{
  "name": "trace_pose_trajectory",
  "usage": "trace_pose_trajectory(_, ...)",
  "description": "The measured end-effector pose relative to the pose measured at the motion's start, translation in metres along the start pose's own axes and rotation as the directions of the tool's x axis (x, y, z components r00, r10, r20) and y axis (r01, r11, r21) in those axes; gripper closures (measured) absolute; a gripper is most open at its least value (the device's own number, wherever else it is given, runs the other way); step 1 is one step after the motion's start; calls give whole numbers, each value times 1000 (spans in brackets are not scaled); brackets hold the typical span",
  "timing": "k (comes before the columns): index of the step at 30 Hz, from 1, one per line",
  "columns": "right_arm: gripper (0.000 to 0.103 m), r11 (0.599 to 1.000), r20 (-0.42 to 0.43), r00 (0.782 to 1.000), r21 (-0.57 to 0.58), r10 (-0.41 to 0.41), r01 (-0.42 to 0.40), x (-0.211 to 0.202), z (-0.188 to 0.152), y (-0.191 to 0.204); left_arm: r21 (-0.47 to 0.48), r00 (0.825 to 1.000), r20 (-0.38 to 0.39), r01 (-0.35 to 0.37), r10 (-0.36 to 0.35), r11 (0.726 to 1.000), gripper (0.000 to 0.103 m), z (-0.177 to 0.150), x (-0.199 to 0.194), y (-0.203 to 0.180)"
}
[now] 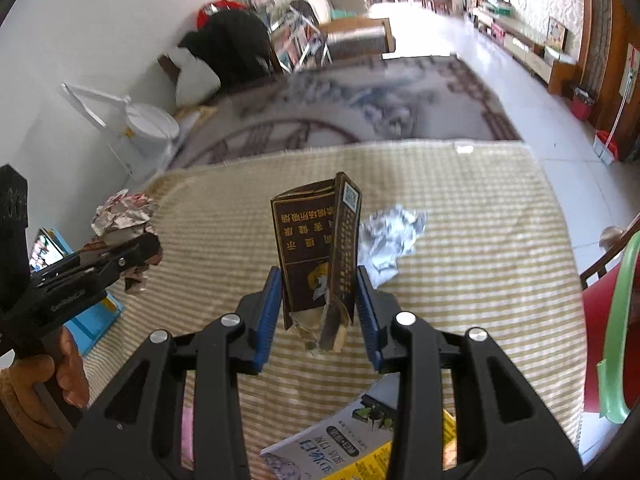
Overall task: Collect trash
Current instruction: 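Lift the white-red paper and brown box up above the table with both grippers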
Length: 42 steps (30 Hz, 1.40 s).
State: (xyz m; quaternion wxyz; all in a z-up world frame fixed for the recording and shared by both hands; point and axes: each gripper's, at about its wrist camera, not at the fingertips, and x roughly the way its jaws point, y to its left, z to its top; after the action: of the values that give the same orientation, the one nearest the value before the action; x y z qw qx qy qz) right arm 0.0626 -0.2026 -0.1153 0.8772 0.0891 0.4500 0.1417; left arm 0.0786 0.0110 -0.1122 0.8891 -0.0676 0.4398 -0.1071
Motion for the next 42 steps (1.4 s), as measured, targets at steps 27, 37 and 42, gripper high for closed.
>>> trace_pose_trajectory(27,67,995,118,989,-42,93,-89,-79,-5,-53,42,995,82,-56,53,998,73,-21,-30,-97)
trace_pose_trajectory(37,67,988,99,983,-46,153,-149,-102,-12,-111,37,990,92,-107,104,994,73,-34,-32,-162)
trace_pose_trajectory(42,67,983,98,979,-58,177,-172,-114,-13,-131,25,987,100,-127,124,992,73,-39,-35,-185)
